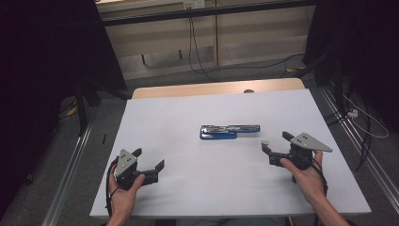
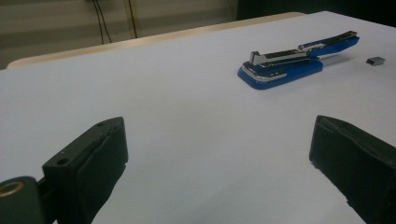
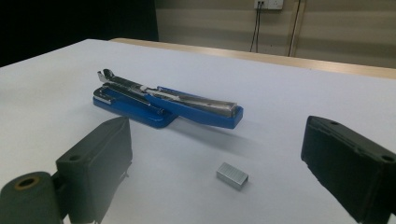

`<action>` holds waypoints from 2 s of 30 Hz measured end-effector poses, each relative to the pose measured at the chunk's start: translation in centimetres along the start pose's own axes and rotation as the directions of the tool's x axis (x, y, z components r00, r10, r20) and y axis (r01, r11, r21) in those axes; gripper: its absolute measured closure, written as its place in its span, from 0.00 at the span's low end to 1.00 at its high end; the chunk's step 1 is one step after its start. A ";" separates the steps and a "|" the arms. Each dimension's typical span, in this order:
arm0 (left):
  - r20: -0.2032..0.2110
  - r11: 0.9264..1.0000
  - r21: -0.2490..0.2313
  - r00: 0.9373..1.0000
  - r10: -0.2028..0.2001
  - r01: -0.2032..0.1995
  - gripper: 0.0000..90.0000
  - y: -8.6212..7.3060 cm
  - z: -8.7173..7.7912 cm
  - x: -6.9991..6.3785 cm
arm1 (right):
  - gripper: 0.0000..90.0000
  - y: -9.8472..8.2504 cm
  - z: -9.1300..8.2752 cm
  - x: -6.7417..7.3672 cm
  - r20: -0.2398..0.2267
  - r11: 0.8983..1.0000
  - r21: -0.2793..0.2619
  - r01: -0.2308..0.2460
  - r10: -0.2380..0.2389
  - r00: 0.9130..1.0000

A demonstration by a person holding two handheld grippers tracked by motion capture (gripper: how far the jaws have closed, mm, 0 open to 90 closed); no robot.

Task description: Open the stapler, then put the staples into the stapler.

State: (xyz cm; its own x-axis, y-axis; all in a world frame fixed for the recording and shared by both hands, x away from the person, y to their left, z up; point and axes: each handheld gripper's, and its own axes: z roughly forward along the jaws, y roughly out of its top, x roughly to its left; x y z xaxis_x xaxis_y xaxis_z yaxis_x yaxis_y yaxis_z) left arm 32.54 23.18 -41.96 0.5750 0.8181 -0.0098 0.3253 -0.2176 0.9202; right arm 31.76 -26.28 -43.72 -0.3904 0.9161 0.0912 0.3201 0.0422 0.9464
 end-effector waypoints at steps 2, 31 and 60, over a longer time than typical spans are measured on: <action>0.003 1.000 -0.006 1.000 -0.001 0.001 0.05 0.1 -0.1 -0.1 | 0.10 0.0 0.0 0.0 0.000 1.000 0.000 -0.004 0.004 1.000; 0.033 1.000 -0.003 0.999 0.012 -0.012 0.05 -0.4 -1.7 -1.1 | 0.04 3.2 2.5 -1.4 -0.156 0.963 0.268 0.029 0.014 0.988; 0.058 1.000 0.005 0.998 0.028 -0.029 0.05 -0.2 -1.0 -1.5 | 0.30 4.6 7.8 -3.1 -0.284 0.865 0.474 0.166 -0.028 0.958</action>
State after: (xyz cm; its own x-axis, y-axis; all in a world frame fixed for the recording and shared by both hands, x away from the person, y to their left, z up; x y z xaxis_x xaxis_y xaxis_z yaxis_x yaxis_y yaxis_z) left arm 30.88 22.52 -41.74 0.6263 0.7796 -0.0063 0.3124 -0.2436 0.9182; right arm 41.20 -25.77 -42.05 -0.6285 0.7634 0.1486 0.6209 0.3774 0.6871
